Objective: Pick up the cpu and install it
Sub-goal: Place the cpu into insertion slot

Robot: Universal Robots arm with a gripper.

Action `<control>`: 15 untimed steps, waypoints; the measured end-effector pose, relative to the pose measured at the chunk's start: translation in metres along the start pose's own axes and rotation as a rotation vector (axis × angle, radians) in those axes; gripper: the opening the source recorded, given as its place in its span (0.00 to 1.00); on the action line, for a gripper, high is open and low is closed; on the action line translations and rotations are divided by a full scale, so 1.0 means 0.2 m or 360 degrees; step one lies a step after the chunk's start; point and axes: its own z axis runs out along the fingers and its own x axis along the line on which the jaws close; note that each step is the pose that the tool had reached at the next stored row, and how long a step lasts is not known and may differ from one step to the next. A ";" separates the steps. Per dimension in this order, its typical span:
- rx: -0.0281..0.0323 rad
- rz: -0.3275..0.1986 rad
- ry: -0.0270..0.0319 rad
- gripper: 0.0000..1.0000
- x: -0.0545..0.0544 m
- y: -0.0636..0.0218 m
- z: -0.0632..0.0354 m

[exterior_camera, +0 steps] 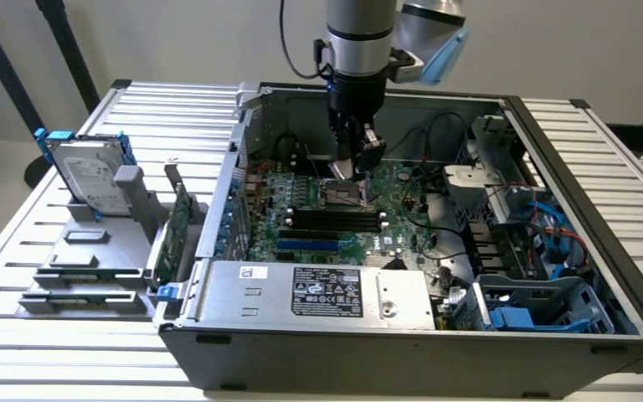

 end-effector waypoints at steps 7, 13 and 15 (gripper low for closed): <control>0.00002 0.0202 -0.00154 0.55 0.00 -0.002 0.021; 0.00004 0.0374 -0.00281 0.55 0.00 -0.003 0.040; 0.00005 0.0433 -0.00325 0.55 0.00 -0.004 0.046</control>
